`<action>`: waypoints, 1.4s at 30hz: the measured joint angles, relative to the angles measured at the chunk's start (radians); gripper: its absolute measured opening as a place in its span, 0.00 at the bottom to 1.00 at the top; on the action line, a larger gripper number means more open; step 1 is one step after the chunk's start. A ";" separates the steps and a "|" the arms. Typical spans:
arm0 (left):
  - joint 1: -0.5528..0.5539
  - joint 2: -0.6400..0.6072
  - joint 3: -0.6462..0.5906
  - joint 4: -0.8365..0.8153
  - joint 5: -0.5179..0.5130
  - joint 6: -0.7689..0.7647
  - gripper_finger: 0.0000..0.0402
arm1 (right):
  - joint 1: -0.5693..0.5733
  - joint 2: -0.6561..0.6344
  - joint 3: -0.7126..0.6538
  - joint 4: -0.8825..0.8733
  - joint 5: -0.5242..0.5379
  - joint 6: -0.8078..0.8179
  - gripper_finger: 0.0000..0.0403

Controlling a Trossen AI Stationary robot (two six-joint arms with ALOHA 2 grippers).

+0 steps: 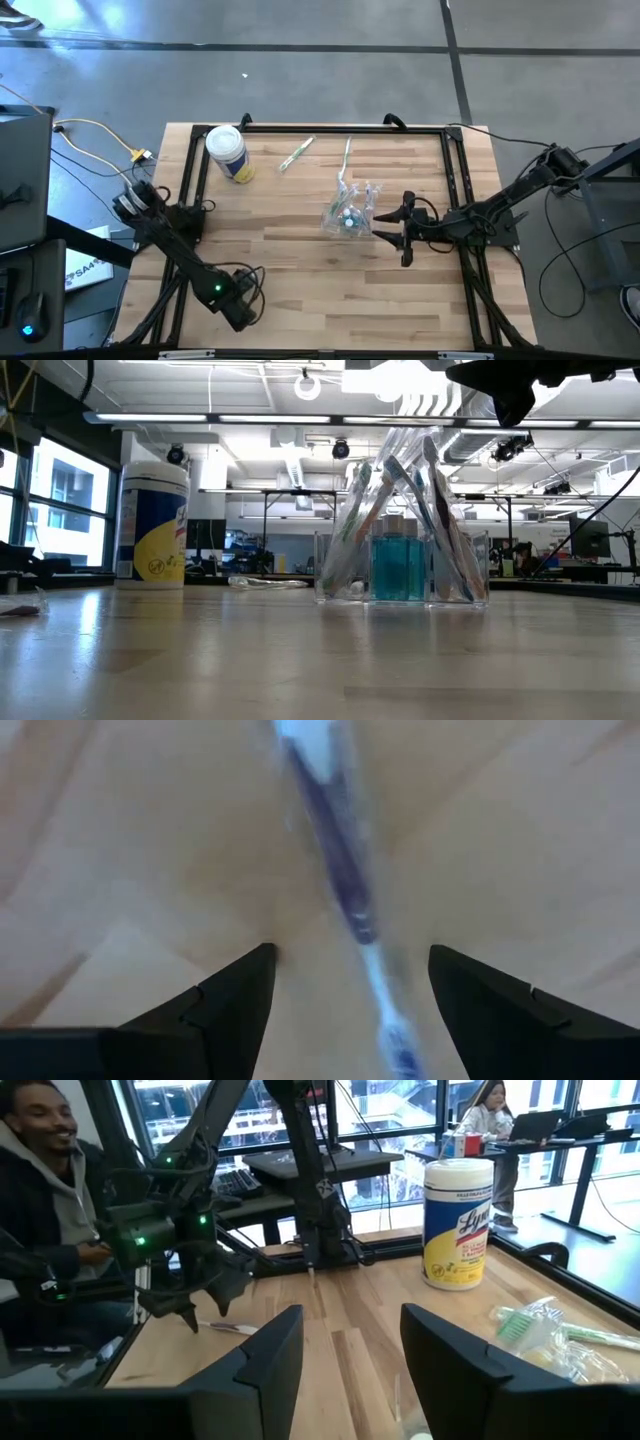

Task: Pick & Place toothbrushing station
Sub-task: Put the violet toothbrush into the left section of the transparent organizer

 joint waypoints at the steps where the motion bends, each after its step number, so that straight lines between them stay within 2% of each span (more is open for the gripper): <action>1: 0.001 0.011 0.001 0.005 0.023 0.005 0.65 | 0.000 0.000 0.000 0.000 0.000 0.000 0.40; 6: 0.003 0.039 0.002 0.002 0.069 0.014 0.63 | 0.000 0.000 0.000 0.000 -0.001 0.000 0.40; 9: 0.004 0.040 0.000 0.002 0.092 0.014 0.55 | 0.000 0.000 0.000 0.000 -0.001 0.000 0.40; 13: 0.003 0.041 0.000 0.000 0.119 0.018 0.36 | 0.000 0.000 0.000 0.000 -0.001 0.000 0.40; 17: 0.001 0.042 0.000 0.006 0.145 0.084 0.10 | 0.000 0.000 0.000 0.000 -0.001 0.000 0.40; 19: 0.000 0.043 0.000 0.011 0.159 0.099 0.04 | 0.000 0.000 0.000 0.000 -0.001 0.000 0.40; 22: 0.000 0.043 0.000 0.016 0.168 0.103 0.03 | 0.000 0.000 0.000 0.000 -0.001 0.000 0.40; 26: 0.013 0.029 0.007 0.014 0.185 0.186 0.01 | 0.000 0.000 0.000 0.000 -0.016 0.000 0.40; 30: 0.042 -0.025 0.055 0.010 0.188 0.286 0.01 | 0.008 0.000 0.000 0.015 -0.145 -0.075 0.40; 32: 0.061 -0.065 0.084 0.013 0.148 0.343 0.01 | 0.028 0.000 0.000 0.041 -0.233 -0.137 0.40; 34: 0.080 -0.094 0.108 0.008 0.095 0.431 0.01 | 0.055 0.009 0.000 0.071 -0.283 -0.201 0.40; 39: 0.122 -0.187 0.150 0.085 -0.091 0.734 0.00 | 0.134 0.032 0.000 0.104 -0.285 -0.379 0.40; 40: 0.135 -0.198 0.144 0.138 -0.094 0.808 0.00 | 0.147 0.043 0.000 0.109 -0.294 -0.419 0.40; 42: 0.176 -0.206 0.136 0.264 -0.038 0.942 0.00 | 0.171 0.070 0.000 0.110 -0.343 -0.525 0.40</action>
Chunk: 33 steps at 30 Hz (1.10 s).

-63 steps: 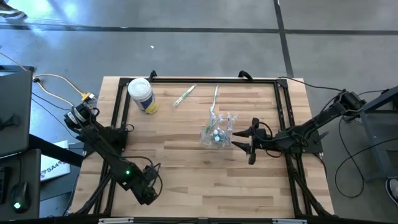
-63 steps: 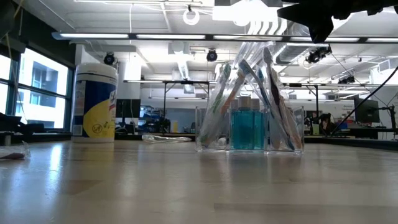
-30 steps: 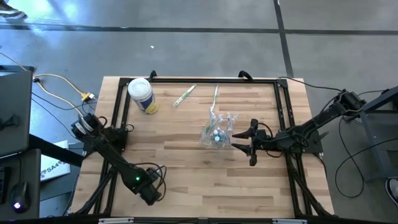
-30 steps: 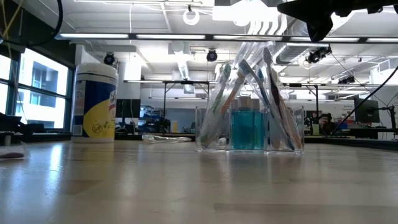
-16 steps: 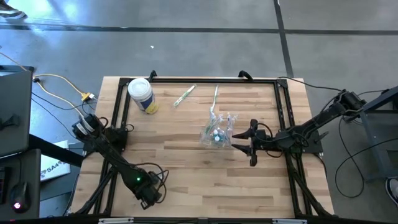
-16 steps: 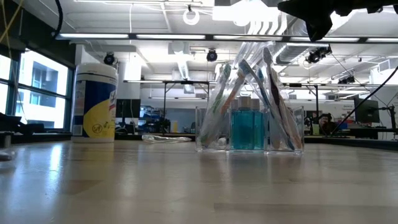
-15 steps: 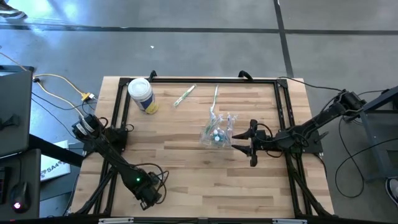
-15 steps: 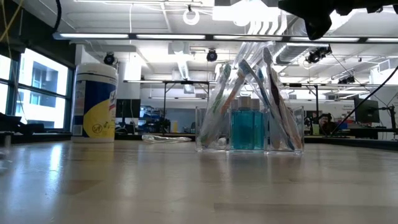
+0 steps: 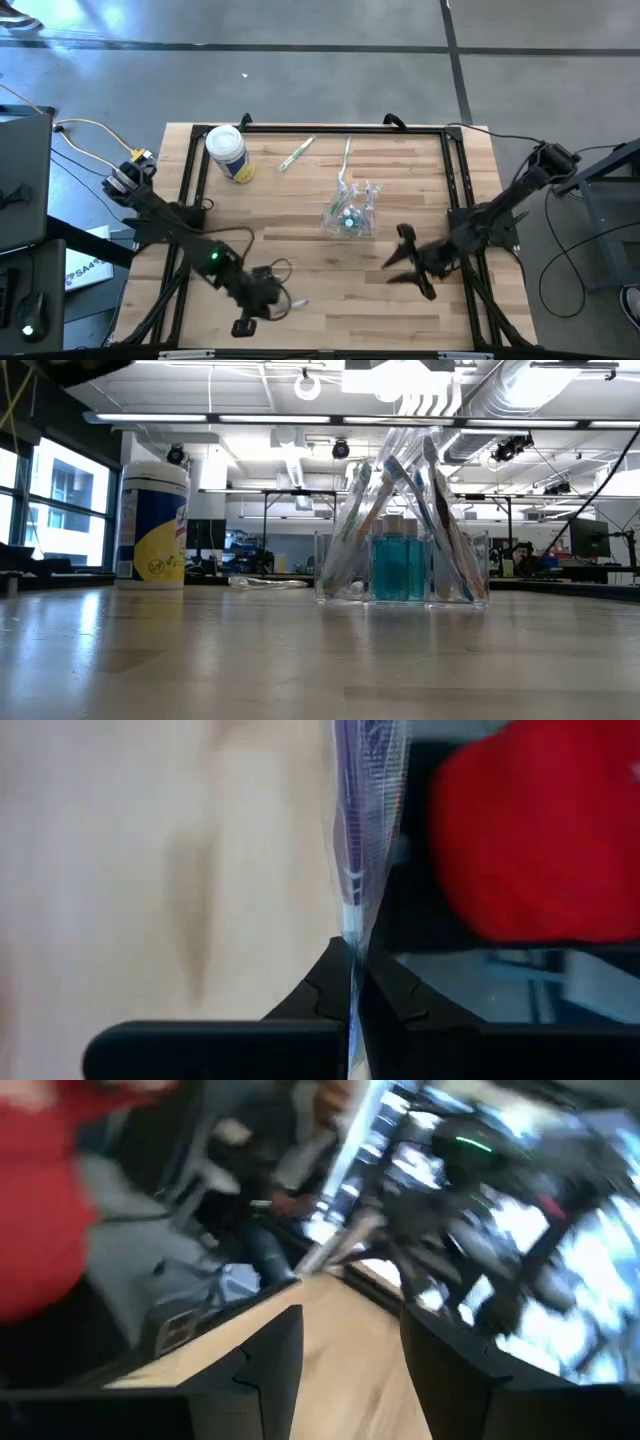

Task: Pick & Place toothbrushing station
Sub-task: Put the violet toothbrush into the left section of the transparent organizer

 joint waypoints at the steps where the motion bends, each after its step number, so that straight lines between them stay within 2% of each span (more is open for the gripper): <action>1: 0.025 -0.001 -0.002 0.055 0.041 0.054 0.00 | 0.013 0.018 0.000 0.010 -0.028 -0.061 0.40; 3: 0.072 -0.001 -0.003 0.132 0.095 0.131 0.00 | 0.038 0.059 0.003 0.059 -0.048 -0.177 0.40; 5: 0.123 -0.001 -0.003 0.180 0.121 0.178 0.00 | 0.063 0.100 0.027 0.085 -0.010 -0.291 0.40; 9: 0.218 0.006 -0.003 0.269 0.117 0.210 0.01 | 0.105 0.188 0.116 0.091 0.240 -0.523 0.40; 12: 0.284 0.020 -0.002 0.312 0.059 0.122 0.01 | 0.128 0.260 0.188 0.089 0.422 -0.689 0.40; 16: 0.337 0.037 -0.007 0.370 0.026 0.027 0.01 | 0.145 0.346 0.273 0.090 0.599 -0.840 0.40; 18: 0.351 0.051 0.001 0.458 0.058 0.013 0.01 | 0.148 0.387 0.305 0.087 0.675 -0.913 0.40; 20: 0.355 0.053 -0.004 0.468 0.083 0.002 0.00 | 0.147 0.431 0.333 0.085 0.741 -0.984 0.40; 23: 0.362 0.068 -0.002 0.501 0.088 -0.016 0.00 | 0.147 0.491 0.367 0.083 0.791 -1.078 0.40; 33: 0.370 0.076 -0.004 0.501 0.107 -0.150 0.00 | 0.087 0.614 0.481 0.010 0.791 -1.177 0.40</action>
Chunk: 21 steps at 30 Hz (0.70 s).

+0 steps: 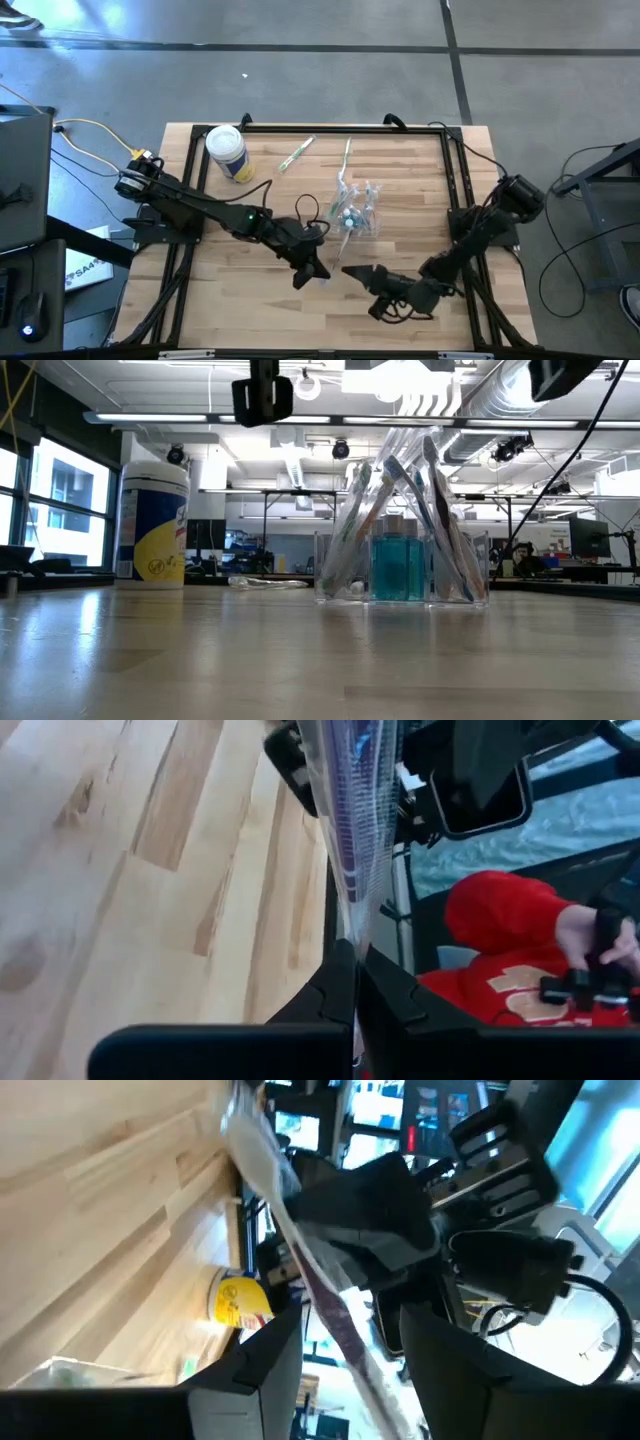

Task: Pick & Place toothbrushing station
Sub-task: Put the violet toothbrush into the left section of the transparent organizer

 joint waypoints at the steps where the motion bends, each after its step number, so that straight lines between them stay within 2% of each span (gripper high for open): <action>1: 0.000 0.000 0.000 -0.002 0.005 -0.020 0.00 | -0.010 0.002 0.005 -0.009 0.000 0.000 0.40; 5: 0.000 0.000 0.000 -0.015 0.014 -0.073 0.00 | -0.042 0.003 0.006 -0.023 -0.015 -0.025 0.40; 16: 0.006 0.000 0.000 -0.027 0.030 -0.082 0.00 | -0.100 0.019 0.006 -0.023 -0.095 -0.045 0.39; 21: 0.018 0.000 0.000 -0.037 0.040 -0.083 0.00 | -0.123 0.043 0.006 -0.023 -0.071 -0.046 0.29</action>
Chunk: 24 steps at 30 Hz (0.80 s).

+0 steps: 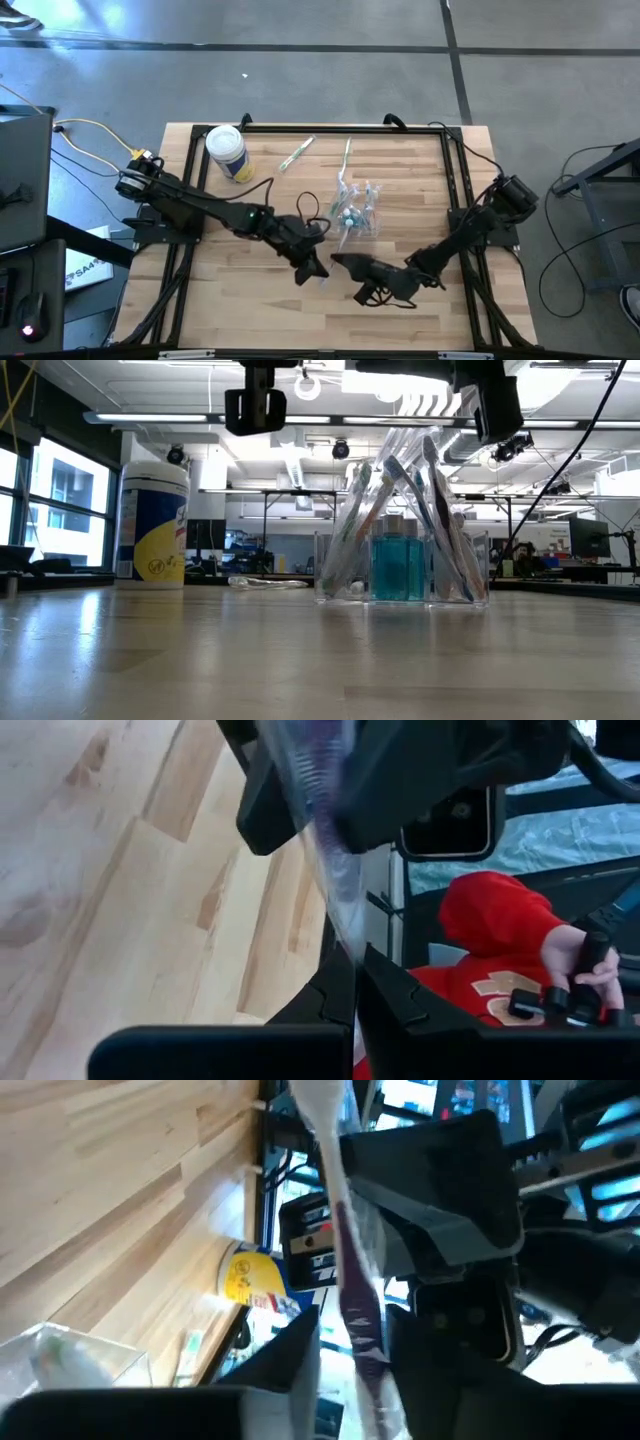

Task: Pick & Place toothbrushing station
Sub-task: Put the violet toothbrush into the left section of the transparent organizer

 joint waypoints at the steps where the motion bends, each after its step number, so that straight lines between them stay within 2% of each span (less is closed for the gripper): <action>1: 0.000 0.000 0.000 -0.002 0.000 0.001 0.00 | -0.001 0.001 0.000 -0.001 0.009 0.007 0.26; 6: 0.007 -0.002 0.002 0.004 0.007 0.014 0.00 | 0.000 0.003 -0.001 -0.001 0.038 0.026 0.07; 14: 0.006 -0.002 0.002 0.020 0.008 0.161 0.02 | 0.001 0.002 -0.001 0.007 0.043 0.027 0.08; 18: 0.006 -0.002 0.002 0.011 0.004 0.167 0.11 | 0.000 0.002 -0.001 0.007 0.048 0.028 0.07; 24: 0.006 -0.002 0.002 0.018 0.004 0.167 0.32 | 0.027 0.002 0.018 0.006 0.078 0.028 0.07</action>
